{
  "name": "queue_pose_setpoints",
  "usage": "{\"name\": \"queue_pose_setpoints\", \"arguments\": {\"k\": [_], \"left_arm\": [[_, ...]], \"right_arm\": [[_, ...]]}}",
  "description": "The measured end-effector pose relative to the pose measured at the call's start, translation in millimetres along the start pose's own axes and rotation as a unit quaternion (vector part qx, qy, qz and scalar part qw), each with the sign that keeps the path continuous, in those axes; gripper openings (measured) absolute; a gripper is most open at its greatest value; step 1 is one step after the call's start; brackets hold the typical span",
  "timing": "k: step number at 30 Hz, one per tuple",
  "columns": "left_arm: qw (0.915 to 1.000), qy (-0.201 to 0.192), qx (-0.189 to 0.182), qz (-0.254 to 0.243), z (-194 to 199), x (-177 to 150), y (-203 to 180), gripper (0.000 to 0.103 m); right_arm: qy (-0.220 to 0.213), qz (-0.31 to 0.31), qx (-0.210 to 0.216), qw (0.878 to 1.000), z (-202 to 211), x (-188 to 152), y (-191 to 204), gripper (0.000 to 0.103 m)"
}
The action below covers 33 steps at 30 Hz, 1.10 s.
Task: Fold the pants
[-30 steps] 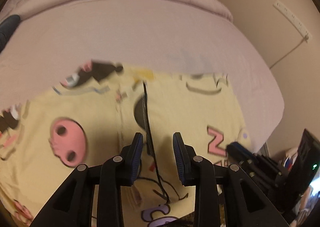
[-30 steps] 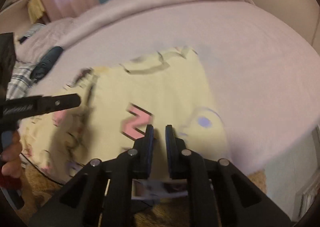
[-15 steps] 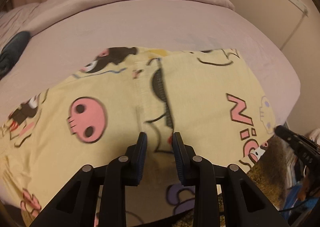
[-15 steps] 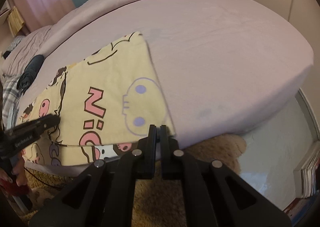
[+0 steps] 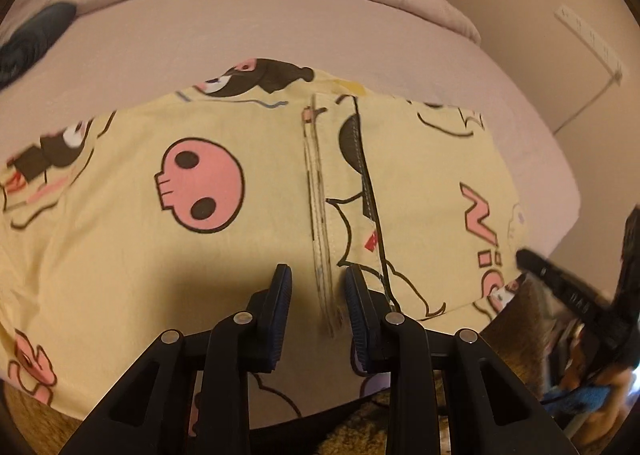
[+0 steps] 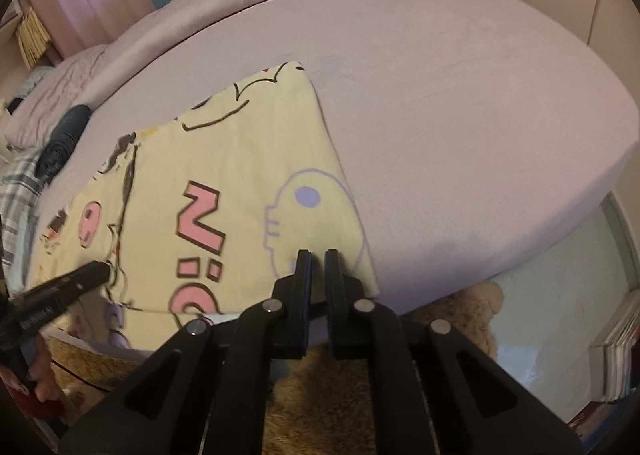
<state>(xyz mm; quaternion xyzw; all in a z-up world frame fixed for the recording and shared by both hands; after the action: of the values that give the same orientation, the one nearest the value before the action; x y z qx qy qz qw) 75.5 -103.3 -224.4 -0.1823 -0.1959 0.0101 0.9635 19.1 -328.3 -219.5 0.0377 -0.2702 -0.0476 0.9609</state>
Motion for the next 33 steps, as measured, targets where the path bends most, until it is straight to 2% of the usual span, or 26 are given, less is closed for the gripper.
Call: {"name": "queue_pose_setpoints", "arguments": {"k": [2, 5, 9, 11, 12, 13, 17, 19, 20, 22, 24, 26, 29, 32, 33], "left_arm": [[0.9996, -0.006, -0.002, 0.027, 9.1, 7.8, 15.5, 0.029], [0.9968, -0.041, 0.037, 0.059, 34.1, 24.0, 53.6, 0.029], [0.9885, -0.082, 0.070, 0.106, 70.0, 40.1, 107.2, 0.029], [0.9821, -0.099, 0.095, 0.129, 84.4, 45.0, 132.4, 0.032], [0.9780, -0.106, 0.109, 0.143, 92.2, 45.4, 150.0, 0.039], [0.9753, -0.108, 0.118, 0.152, 94.4, 45.6, 158.2, 0.042], [0.9651, -0.108, 0.146, 0.189, 106.9, 38.8, 200.5, 0.043], [0.9607, -0.119, 0.154, 0.198, 111.7, 31.3, 211.5, 0.044], [0.9576, -0.126, 0.161, 0.203, 110.8, 35.7, 214.4, 0.044], [0.9486, -0.142, 0.174, 0.223, 120.6, 38.3, 231.1, 0.046], [0.9428, -0.144, 0.172, 0.247, 127.8, 35.2, 247.4, 0.053], [0.9402, -0.137, 0.155, 0.270, 127.0, 31.9, 258.0, 0.053], [0.9416, -0.124, 0.136, 0.282, 122.9, 25.6, 262.7, 0.053], [0.9469, -0.104, 0.115, 0.282, 114.5, 20.8, 258.2, 0.054], [0.9487, -0.095, 0.100, 0.285, 110.1, 18.3, 255.7, 0.054]], "right_arm": [[0.008, -0.003, -0.010, 1.000, 3.6, -1.6, -4.6, 0.006], [-0.007, -0.004, -0.008, 1.000, 16.5, 11.4, -1.9, 0.013], [-0.037, 0.042, 0.041, 0.998, 23.8, 37.6, 44.0, 0.028], [-0.029, 0.065, 0.064, 0.995, 16.6, 41.2, 70.8, 0.028], [-0.021, 0.079, 0.076, 0.994, 11.2, 41.5, 86.9, 0.028], [-0.015, 0.091, 0.085, 0.992, 6.7, 41.9, 100.0, 0.028], [0.008, 0.157, 0.134, 0.978, -10.7, 32.9, 164.6, 0.028], [0.027, 0.181, 0.146, 0.972, -24.3, 22.4, 187.1, 0.027], [0.039, 0.188, 0.144, 0.971, -31.2, 16.9, 193.6, 0.030], [0.027, 0.206, 0.117, 0.971, -38.1, 14.8, 197.2, 0.034], [0.029, 0.213, 0.115, 0.970, -36.1, 13.1, 198.3, 0.036], [0.030, 0.204, 0.115, 0.972, -31.5, 16.7, 196.7, 0.036], [0.007, 0.206, 0.126, 0.970, -23.6, 25.4, 201.7, 0.036], [0.033, 0.214, 0.112, 0.970, -43.0, 18.2, 207.8, 0.037], [0.026, 0.217, 0.102, 0.970, -46.3, 18.2, 208.3, 0.038]]}}
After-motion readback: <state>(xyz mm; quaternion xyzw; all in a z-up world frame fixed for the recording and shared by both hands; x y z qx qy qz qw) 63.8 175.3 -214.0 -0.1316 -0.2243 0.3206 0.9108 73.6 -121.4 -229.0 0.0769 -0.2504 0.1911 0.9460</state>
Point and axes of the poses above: each gripper's, at about its wrist camera, not at the fingertips, and z roughly against the way its jaws point, y to its left, x to its top, the point moved 10 cm from there along -z, roughly the way its jaws point, and after that the axes turned 10 degrees about z, right-handed, at the moved point
